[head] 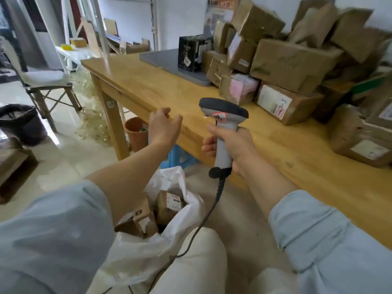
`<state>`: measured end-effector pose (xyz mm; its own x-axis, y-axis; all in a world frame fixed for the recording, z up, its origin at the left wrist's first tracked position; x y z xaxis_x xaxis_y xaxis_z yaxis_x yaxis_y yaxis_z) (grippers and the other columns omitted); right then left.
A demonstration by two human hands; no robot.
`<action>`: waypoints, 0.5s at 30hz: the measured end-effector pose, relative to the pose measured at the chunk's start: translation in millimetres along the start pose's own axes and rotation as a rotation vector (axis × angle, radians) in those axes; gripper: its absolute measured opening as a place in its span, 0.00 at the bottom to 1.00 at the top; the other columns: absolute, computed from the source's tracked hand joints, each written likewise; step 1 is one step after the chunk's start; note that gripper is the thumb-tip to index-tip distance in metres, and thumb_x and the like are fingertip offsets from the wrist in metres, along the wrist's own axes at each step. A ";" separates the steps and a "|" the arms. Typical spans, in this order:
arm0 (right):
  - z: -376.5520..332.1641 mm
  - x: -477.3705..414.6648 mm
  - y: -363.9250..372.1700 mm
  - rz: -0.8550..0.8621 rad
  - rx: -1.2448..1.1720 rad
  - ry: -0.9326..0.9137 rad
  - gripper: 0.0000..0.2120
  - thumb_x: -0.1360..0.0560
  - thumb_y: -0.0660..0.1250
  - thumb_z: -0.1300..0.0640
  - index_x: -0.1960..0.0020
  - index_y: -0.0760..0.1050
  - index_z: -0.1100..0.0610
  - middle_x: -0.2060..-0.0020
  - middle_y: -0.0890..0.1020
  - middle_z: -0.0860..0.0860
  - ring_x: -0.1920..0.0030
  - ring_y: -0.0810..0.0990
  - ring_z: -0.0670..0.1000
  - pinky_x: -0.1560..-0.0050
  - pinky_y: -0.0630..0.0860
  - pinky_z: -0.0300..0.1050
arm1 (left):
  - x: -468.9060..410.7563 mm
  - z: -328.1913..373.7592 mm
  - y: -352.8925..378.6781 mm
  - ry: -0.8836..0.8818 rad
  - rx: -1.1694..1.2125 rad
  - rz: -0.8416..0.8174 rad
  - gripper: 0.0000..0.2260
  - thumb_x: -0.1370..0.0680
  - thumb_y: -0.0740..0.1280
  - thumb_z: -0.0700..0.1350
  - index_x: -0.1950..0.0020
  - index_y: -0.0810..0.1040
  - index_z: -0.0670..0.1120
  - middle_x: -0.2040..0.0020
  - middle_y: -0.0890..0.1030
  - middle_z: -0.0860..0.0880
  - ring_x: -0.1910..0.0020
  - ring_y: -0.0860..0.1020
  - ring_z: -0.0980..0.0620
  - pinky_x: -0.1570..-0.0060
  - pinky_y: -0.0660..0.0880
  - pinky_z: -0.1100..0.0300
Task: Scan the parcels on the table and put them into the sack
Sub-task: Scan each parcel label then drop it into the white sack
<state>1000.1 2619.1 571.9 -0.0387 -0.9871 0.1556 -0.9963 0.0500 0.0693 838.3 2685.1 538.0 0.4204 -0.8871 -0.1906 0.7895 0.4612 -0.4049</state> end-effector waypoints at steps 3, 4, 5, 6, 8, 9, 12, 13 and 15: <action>-24.3 13.1 -44.5 0.119 -0.148 -0.010 0.08 0.26 0.71 0.58 0.55 0.76 0.63 0.71 0.80 0.57 0.74 0.80 0.52 0.70 0.79 0.44 | 19.4 55.0 32.7 0.152 -0.005 -0.119 0.19 0.22 0.64 0.48 0.32 0.73 0.45 0.38 0.73 0.47 0.49 0.72 0.55 0.49 0.67 0.63; -31.1 17.2 -62.5 0.158 -0.183 -0.010 0.09 0.26 0.71 0.58 0.54 0.76 0.64 0.71 0.80 0.57 0.75 0.80 0.52 0.72 0.79 0.43 | 28.5 74.4 45.1 0.202 -0.009 -0.164 0.18 0.22 0.64 0.48 0.33 0.73 0.44 0.38 0.74 0.47 0.50 0.72 0.55 0.49 0.66 0.63; -38.1 21.7 -80.9 0.196 -0.206 -0.012 0.09 0.26 0.71 0.57 0.53 0.76 0.64 0.70 0.80 0.57 0.75 0.80 0.52 0.73 0.78 0.42 | 37.5 93.1 58.6 0.244 -0.009 -0.215 0.18 0.22 0.64 0.47 0.34 0.74 0.44 0.39 0.75 0.47 0.49 0.73 0.54 0.49 0.67 0.62; -44.3 25.9 -100.0 0.235 -0.218 -0.018 0.10 0.26 0.72 0.57 0.53 0.77 0.64 0.70 0.80 0.57 0.74 0.80 0.51 0.73 0.78 0.41 | 47.0 110.8 72.8 0.283 -0.003 -0.267 0.17 0.22 0.64 0.47 0.35 0.75 0.44 0.41 0.76 0.47 0.48 0.74 0.52 0.48 0.68 0.61; -56.1 35.2 -138.0 0.317 -0.227 -0.033 0.08 0.26 0.71 0.58 0.55 0.77 0.63 0.70 0.80 0.57 0.74 0.79 0.50 0.73 0.77 0.40 | 67.1 143.6 102.2 0.346 0.007 -0.374 0.16 0.23 0.65 0.45 0.36 0.77 0.42 0.43 0.79 0.47 0.46 0.76 0.50 0.47 0.70 0.60; -60.8 39.6 -157.0 0.355 -0.238 -0.038 0.07 0.25 0.70 0.60 0.58 0.76 0.63 0.70 0.80 0.56 0.73 0.79 0.50 0.73 0.77 0.40 | 76.8 158.3 117.1 0.385 -0.002 -0.418 0.16 0.23 0.65 0.45 0.36 0.77 0.42 0.42 0.80 0.47 0.44 0.77 0.50 0.45 0.71 0.60; -67.6 47.8 -210.0 0.452 -0.306 -0.058 0.04 0.26 0.69 0.64 0.58 0.75 0.62 0.69 0.80 0.55 0.71 0.80 0.49 0.73 0.76 0.39 | 103.7 198.5 156.1 0.503 -0.040 -0.526 0.17 0.22 0.65 0.45 0.35 0.77 0.42 0.38 0.79 0.45 0.39 0.76 0.49 0.42 0.70 0.59; -68.9 50.0 -226.2 0.490 -0.323 -0.069 0.02 0.26 0.69 0.65 0.57 0.76 0.63 0.68 0.81 0.55 0.70 0.81 0.49 0.72 0.76 0.39 | 111.3 211.5 167.9 0.531 -0.037 -0.563 0.17 0.22 0.66 0.45 0.34 0.76 0.43 0.37 0.79 0.46 0.39 0.76 0.49 0.41 0.70 0.59; -71.3 50.6 -255.7 0.548 -0.358 -0.084 0.03 0.26 0.68 0.64 0.54 0.76 0.64 0.66 0.82 0.55 0.69 0.81 0.49 0.70 0.77 0.40 | 124.4 239.0 188.7 0.569 -0.014 -0.611 0.19 0.22 0.66 0.45 0.32 0.74 0.44 0.36 0.77 0.46 0.37 0.75 0.50 0.39 0.70 0.59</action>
<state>1258.4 2567.2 632.3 -0.5530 -0.8123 0.1852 -0.7445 0.5816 0.3278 1146.5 2666.5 651.5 -0.3734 -0.8573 -0.3545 0.7979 -0.1018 -0.5941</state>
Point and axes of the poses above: each hand's wrist, its own x-axis away from the middle knuckle, its own y-axis out of the palm, z = x × y, the point moved 2 cm from there along -x, towards the middle knuckle
